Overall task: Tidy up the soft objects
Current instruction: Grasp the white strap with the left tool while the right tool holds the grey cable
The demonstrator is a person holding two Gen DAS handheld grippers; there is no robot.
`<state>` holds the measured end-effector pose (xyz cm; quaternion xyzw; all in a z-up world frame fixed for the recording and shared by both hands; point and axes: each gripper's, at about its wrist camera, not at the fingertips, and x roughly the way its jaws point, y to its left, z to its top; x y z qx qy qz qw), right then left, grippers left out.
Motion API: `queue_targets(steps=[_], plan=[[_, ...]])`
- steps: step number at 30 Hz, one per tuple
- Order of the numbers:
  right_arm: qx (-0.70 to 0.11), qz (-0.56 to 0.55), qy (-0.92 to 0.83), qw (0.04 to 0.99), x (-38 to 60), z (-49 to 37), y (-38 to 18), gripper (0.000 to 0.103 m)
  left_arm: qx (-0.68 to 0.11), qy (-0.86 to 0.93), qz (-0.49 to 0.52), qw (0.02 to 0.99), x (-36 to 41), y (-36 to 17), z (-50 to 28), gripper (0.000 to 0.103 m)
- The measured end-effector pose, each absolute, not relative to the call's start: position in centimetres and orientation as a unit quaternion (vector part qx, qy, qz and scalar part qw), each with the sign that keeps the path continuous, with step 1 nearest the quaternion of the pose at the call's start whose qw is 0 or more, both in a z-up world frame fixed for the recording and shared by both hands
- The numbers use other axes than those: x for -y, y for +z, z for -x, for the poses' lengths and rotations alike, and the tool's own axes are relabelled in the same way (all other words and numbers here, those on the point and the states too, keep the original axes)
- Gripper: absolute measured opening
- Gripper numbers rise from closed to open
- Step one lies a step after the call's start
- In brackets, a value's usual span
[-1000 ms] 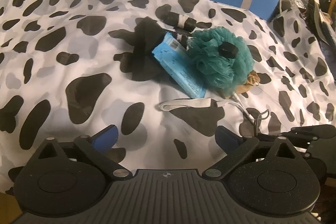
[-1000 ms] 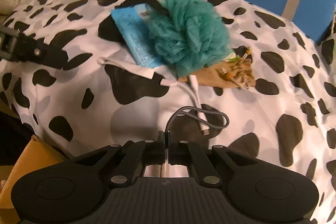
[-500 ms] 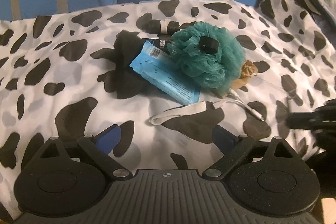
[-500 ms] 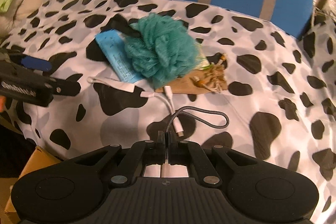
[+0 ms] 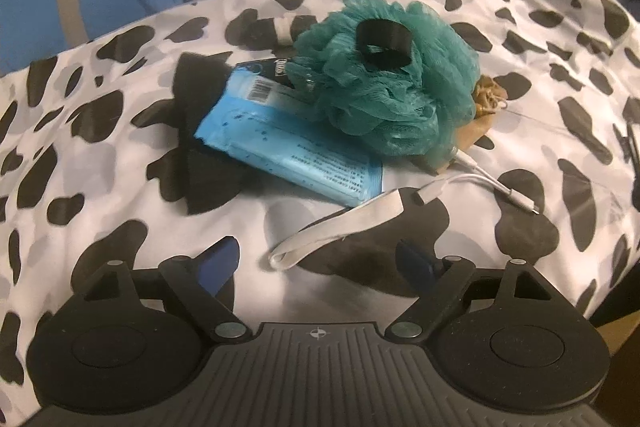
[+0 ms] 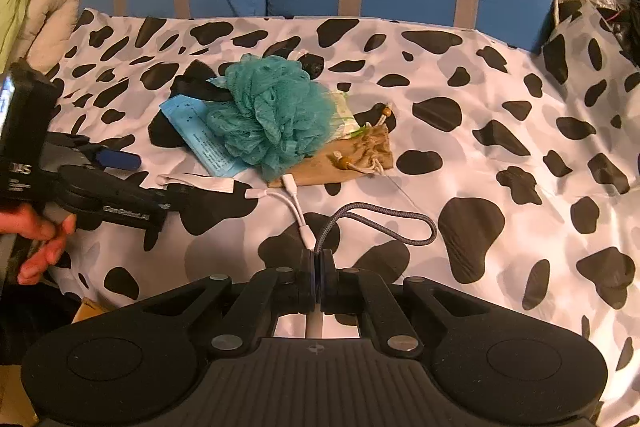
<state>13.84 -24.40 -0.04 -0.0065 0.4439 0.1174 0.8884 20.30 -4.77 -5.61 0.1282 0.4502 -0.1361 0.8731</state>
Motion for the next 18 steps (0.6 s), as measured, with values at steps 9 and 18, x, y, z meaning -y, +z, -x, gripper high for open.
queue_targets(steps=[9,18], plan=[[-0.447,0.004,0.126,0.886,24.7,-13.9,-0.2,0.005,-0.462,-0.157,-0.143,0.861,6.3,-7.2,-21.9,0.073],[-0.448,0.0,0.129,0.885,24.9,-14.0,-0.2,0.005,-0.474,-0.17,-0.104,0.858,6.0,-7.0,-22.2,0.035]])
